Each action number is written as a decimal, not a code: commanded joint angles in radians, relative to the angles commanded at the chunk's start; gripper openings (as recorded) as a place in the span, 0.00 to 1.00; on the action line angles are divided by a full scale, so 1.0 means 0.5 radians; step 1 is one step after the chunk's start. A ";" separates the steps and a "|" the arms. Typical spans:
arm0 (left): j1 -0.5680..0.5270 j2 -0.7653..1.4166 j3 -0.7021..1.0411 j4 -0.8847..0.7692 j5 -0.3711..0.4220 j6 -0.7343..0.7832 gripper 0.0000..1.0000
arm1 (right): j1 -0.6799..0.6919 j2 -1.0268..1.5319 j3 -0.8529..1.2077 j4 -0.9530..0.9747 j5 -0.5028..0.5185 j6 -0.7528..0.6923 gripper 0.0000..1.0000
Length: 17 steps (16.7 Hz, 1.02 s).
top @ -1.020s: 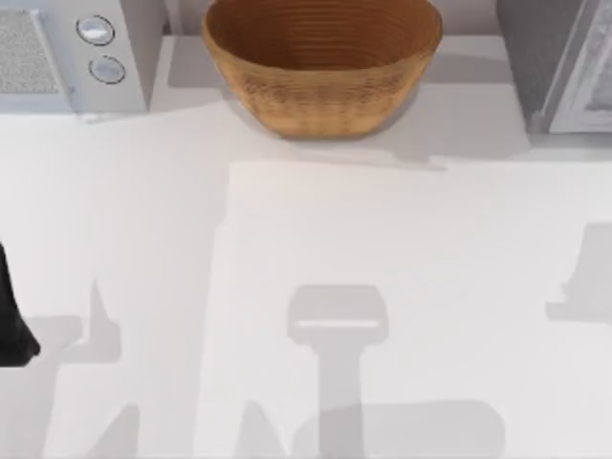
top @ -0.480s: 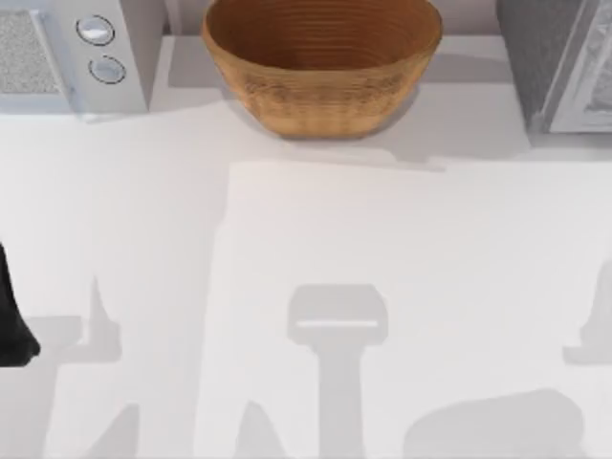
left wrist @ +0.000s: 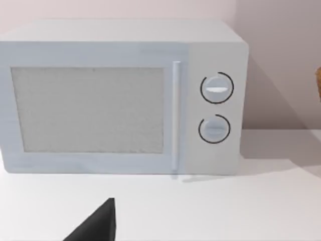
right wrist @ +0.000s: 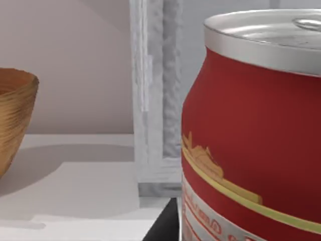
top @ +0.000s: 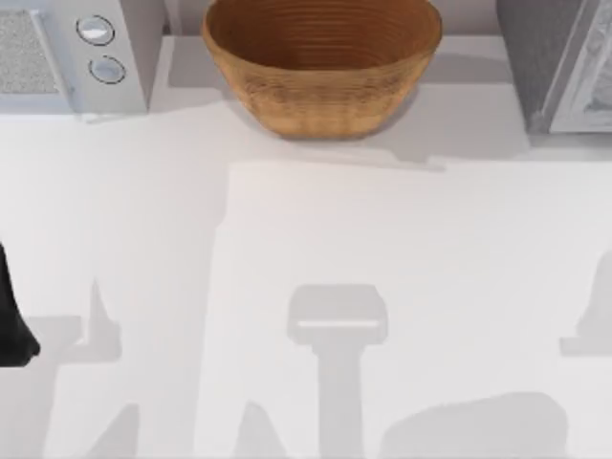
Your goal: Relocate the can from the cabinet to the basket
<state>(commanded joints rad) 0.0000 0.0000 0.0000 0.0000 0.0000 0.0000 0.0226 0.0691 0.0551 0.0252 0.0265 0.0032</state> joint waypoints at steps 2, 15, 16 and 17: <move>0.000 0.000 0.000 0.000 0.000 0.000 1.00 | 0.061 0.189 0.185 0.067 0.069 0.003 0.00; 0.000 0.000 0.000 0.000 0.000 0.000 1.00 | 0.801 2.875 2.286 0.565 0.807 0.019 0.00; 0.000 0.000 0.000 0.000 0.000 0.000 1.00 | 0.858 3.100 2.452 0.602 0.866 0.020 0.00; 0.000 0.000 0.000 0.000 0.000 0.000 1.00 | 0.912 3.315 2.611 0.640 0.923 0.022 0.00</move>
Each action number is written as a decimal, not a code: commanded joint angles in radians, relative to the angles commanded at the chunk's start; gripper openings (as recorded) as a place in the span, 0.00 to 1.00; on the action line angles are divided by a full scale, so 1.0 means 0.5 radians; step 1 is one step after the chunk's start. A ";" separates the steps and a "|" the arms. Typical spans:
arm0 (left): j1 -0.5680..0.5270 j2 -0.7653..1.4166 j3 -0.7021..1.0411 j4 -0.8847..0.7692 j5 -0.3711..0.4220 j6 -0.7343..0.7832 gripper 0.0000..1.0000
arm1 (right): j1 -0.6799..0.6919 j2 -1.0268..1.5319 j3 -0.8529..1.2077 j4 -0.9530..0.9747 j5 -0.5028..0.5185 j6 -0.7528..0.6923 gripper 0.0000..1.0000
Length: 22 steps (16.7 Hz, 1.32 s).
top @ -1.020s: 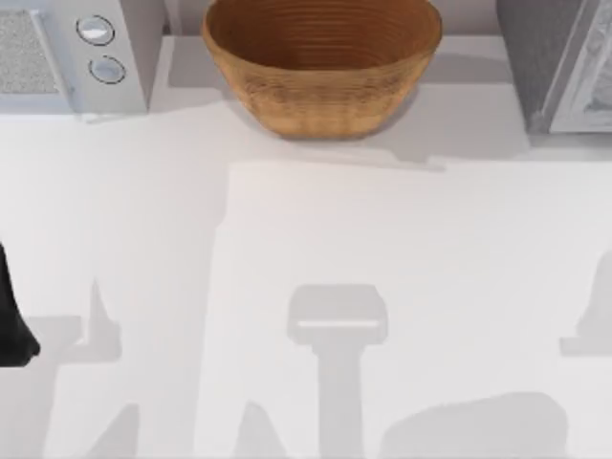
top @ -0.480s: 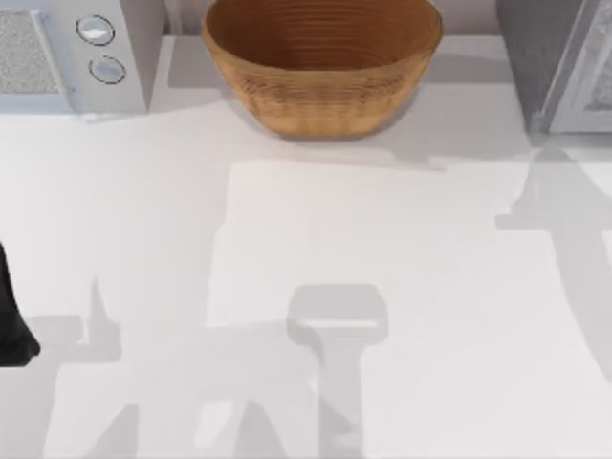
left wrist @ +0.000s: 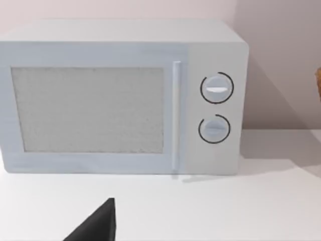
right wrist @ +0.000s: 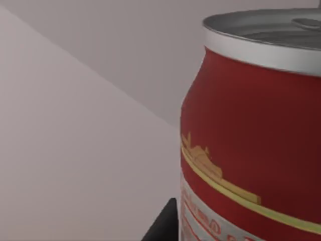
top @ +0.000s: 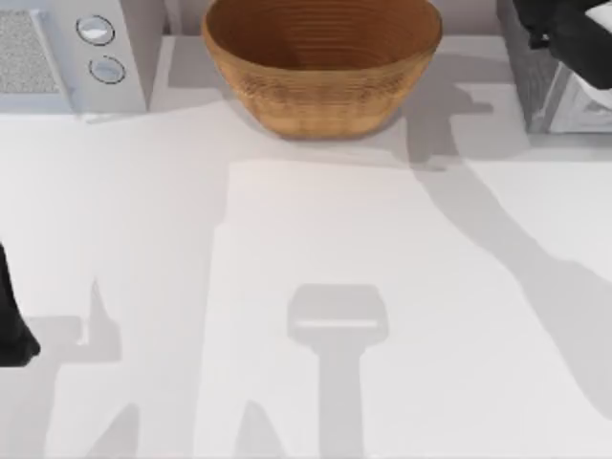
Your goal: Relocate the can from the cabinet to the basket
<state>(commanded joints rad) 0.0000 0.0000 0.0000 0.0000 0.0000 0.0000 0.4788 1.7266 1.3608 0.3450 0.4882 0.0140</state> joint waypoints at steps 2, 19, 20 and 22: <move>0.000 0.000 0.000 0.000 0.000 0.000 1.00 | 0.099 0.391 0.296 0.073 0.105 0.002 0.00; 0.000 0.000 0.000 0.000 0.000 0.000 1.00 | 0.286 1.265 1.035 0.246 0.317 0.013 0.00; 0.000 0.000 0.000 0.000 0.000 0.000 1.00 | 0.280 1.296 1.079 0.236 0.310 0.011 0.00; 0.000 0.000 0.000 0.000 0.000 0.000 1.00 | 0.266 1.350 1.157 0.218 0.297 0.009 0.00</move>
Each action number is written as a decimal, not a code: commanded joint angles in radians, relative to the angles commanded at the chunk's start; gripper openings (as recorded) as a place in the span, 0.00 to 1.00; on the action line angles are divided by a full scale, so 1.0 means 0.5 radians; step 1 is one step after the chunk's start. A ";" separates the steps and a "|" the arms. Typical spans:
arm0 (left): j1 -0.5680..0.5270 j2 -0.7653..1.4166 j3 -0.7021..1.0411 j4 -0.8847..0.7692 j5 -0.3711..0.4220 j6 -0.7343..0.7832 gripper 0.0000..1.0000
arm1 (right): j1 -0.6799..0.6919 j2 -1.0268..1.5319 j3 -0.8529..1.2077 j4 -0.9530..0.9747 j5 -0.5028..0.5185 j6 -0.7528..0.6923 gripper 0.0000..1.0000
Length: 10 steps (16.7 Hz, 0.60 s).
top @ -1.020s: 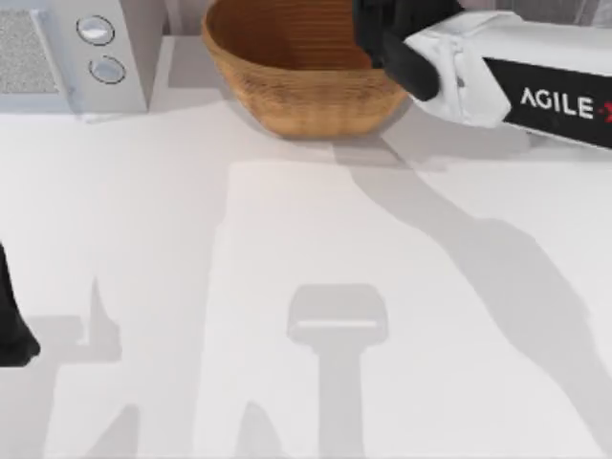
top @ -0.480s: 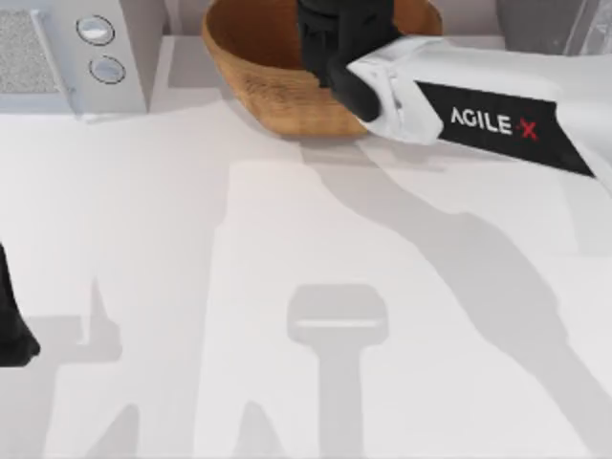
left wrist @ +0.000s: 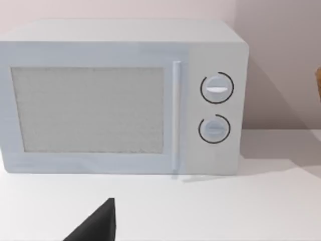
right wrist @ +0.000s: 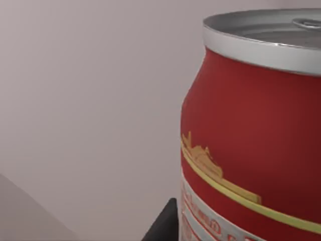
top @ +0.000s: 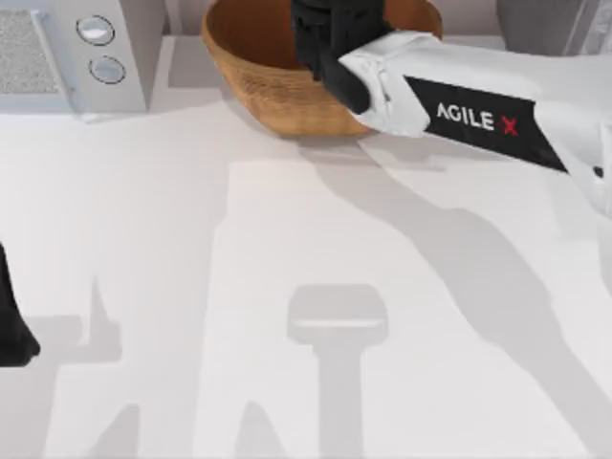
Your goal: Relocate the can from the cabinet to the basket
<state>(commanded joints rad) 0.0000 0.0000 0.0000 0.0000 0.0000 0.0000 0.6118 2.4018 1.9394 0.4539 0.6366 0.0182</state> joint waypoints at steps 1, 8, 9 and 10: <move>0.000 0.000 0.000 0.000 0.000 0.000 1.00 | -0.005 0.017 0.025 -0.005 -0.005 -0.001 0.00; 0.000 0.000 0.000 0.000 0.000 0.000 1.00 | -0.007 0.022 0.035 -0.007 -0.006 -0.001 0.23; 0.000 0.000 0.000 0.000 0.000 0.000 1.00 | -0.007 0.022 0.035 -0.007 -0.006 -0.001 0.30; 0.000 0.000 0.000 0.000 0.000 0.000 1.00 | -0.007 0.022 0.035 -0.007 -0.006 -0.001 0.38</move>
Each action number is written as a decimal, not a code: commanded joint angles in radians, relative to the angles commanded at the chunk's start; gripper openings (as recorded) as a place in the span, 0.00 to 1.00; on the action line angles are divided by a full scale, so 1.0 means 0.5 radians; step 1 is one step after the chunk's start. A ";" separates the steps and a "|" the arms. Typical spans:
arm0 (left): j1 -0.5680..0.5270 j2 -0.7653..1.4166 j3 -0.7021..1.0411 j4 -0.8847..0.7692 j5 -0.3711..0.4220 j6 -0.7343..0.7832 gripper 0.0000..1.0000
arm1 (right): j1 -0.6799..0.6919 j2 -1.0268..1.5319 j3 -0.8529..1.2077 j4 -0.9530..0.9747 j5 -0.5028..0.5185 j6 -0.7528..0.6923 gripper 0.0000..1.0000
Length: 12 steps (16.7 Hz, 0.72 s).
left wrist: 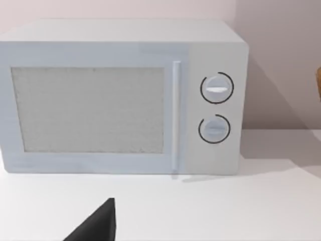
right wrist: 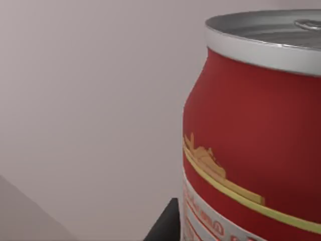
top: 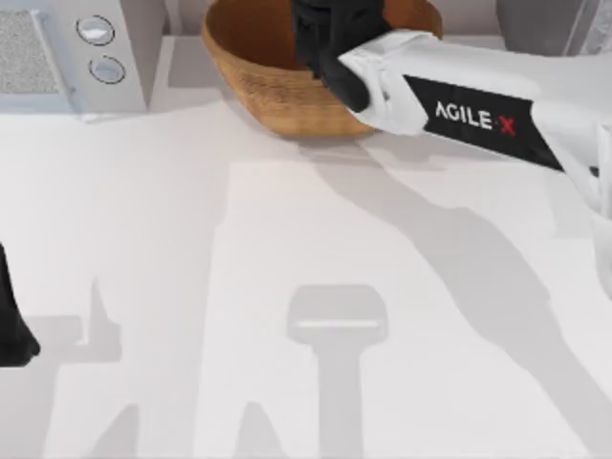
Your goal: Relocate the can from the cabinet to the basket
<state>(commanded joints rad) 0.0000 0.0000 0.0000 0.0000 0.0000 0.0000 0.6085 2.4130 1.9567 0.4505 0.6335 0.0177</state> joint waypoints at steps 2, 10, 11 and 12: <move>0.000 0.000 0.000 0.000 0.000 0.000 1.00 | 0.000 0.000 0.000 0.000 0.000 0.000 0.53; 0.000 0.000 0.000 0.000 0.000 0.000 1.00 | 0.000 0.000 0.000 0.000 0.000 0.000 1.00; 0.000 0.000 0.000 0.000 0.000 0.000 1.00 | 0.000 0.000 0.000 0.000 0.000 0.000 1.00; 0.000 0.000 0.000 0.000 0.000 0.000 1.00 | 0.000 0.000 0.000 0.000 0.000 0.000 1.00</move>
<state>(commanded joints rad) 0.0000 0.0000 0.0000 0.0000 0.0000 0.0000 0.6085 2.4130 1.9567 0.4505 0.6335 0.0177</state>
